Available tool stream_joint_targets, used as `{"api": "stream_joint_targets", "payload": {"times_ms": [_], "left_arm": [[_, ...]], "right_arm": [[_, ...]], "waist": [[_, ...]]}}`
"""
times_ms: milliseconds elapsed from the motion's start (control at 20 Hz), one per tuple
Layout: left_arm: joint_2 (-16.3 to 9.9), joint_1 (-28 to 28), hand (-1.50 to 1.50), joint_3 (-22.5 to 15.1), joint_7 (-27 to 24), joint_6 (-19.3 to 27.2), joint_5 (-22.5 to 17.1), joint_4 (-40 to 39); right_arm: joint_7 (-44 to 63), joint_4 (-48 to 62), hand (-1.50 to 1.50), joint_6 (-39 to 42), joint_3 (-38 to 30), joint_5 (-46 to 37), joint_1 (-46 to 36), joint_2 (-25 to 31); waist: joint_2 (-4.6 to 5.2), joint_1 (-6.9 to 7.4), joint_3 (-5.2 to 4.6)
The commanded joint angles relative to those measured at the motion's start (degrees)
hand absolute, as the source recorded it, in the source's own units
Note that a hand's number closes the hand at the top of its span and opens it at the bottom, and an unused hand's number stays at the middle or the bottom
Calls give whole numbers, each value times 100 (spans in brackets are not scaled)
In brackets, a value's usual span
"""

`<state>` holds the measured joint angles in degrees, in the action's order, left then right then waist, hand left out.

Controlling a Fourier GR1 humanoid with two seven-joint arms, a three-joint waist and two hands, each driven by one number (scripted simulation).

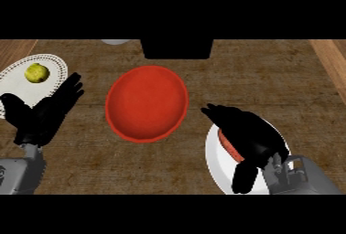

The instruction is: Pick the sweet potato from the plate and place it in the bowl

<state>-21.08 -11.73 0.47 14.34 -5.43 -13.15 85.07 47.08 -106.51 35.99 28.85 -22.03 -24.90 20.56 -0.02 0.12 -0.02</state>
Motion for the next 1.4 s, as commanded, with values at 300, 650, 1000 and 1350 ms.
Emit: {"api": "stream_joint_targets", "payload": {"times_ms": [300, 650, 1000, 1350], "left_arm": [[189, -170, 0, 205, 59, -131, 164, -143], [130, 259, 0, 411, -5, -508, 160, 150], [333, 70, 0, 486, 313, -400, 241, 337], [398, -374, 0, 597, -72, -520, 504, -490]], "right_arm": [[-61, 204, -150, 539, -196, -661, 203, -122], [-660, 631, -150, 395, -258, -1302, 400, -376], [-604, 1018, -150, 403, -226, -1773, 498, -869], [-1490, 2050, -150, 329, -727, -2074, 185, -762]], "waist": [[1, -16, 2], [-1, 7, 2], [-1, 5, 3], [8, -7, 2]]}}
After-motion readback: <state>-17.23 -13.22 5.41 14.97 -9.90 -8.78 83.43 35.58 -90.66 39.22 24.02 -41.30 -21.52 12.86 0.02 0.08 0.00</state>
